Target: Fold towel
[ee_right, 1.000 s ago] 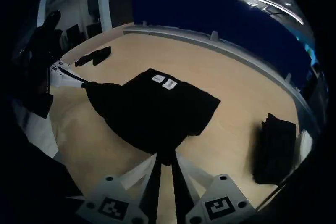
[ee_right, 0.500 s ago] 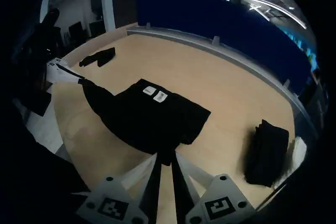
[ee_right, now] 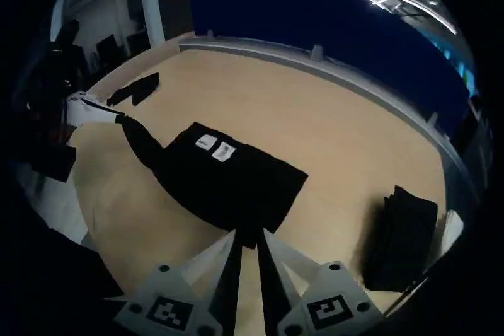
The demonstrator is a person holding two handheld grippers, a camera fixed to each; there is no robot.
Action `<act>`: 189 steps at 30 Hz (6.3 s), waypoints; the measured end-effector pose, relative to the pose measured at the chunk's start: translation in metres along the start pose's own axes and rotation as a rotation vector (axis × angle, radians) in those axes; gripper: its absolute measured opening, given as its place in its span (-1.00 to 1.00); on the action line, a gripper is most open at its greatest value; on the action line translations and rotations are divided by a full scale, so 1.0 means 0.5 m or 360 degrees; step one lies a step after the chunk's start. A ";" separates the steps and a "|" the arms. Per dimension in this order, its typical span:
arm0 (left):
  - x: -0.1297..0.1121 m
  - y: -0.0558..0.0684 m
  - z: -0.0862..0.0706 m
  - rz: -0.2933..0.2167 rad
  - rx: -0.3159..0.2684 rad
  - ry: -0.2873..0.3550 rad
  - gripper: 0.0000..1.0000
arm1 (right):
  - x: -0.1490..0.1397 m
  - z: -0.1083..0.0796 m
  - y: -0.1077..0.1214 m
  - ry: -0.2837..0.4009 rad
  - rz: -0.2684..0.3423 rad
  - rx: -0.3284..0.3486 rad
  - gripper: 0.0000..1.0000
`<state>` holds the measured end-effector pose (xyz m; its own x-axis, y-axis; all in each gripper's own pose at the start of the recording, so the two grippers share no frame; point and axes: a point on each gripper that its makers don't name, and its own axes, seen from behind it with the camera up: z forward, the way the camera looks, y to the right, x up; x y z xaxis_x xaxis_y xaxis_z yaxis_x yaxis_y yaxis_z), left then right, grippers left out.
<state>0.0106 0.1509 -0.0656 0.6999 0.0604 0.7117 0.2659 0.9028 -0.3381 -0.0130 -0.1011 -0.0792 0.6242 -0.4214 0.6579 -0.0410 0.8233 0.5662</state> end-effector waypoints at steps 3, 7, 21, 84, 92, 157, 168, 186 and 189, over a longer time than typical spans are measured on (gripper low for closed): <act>0.012 -0.017 0.032 -0.0001 0.0018 -0.0002 -0.82 | 0.010 0.031 0.022 -0.0019 0.0032 0.0013 -0.68; 0.021 -0.038 0.078 0.0007 0.0039 -0.0012 -0.82 | 0.017 0.077 0.050 -0.0054 0.0075 0.0018 -0.68; 0.010 -0.072 0.180 0.0041 0.0060 -0.0082 -0.82 | -0.003 0.164 0.091 -0.0144 0.0156 0.0006 -0.67; -0.086 -0.148 0.071 0.0027 0.0347 -0.0099 0.89 | -0.053 0.152 0.085 0.0007 0.0166 -0.0182 1.00; -0.162 -0.141 -0.001 -0.0122 0.0403 -0.0120 0.88 | -0.109 0.147 0.063 -0.0046 0.0113 -0.0150 1.00; -0.176 -0.180 -0.157 -0.0390 0.0430 0.0065 0.88 | 0.243 0.163 -0.124 0.0188 -0.0375 0.0010 -0.84; -0.175 -0.200 -0.191 -0.0457 0.0457 0.0110 0.89 | 0.242 0.267 -0.297 0.0117 -0.0570 0.0209 -0.84; -0.191 -0.196 -0.200 -0.0474 0.0458 0.0113 0.89 | 0.127 0.376 -0.374 -0.0030 -0.0442 0.0362 -0.77; -0.189 -0.197 -0.201 -0.0467 0.0460 0.0114 0.89 | 0.138 0.362 -0.374 0.0001 -0.0441 0.0367 -0.39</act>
<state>-0.0150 0.0137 -0.1615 0.6692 -0.2377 0.7041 0.2710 0.9603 0.0666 -0.1038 -0.3529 -0.0497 0.6366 -0.6165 0.4634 -0.0448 0.5704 0.8202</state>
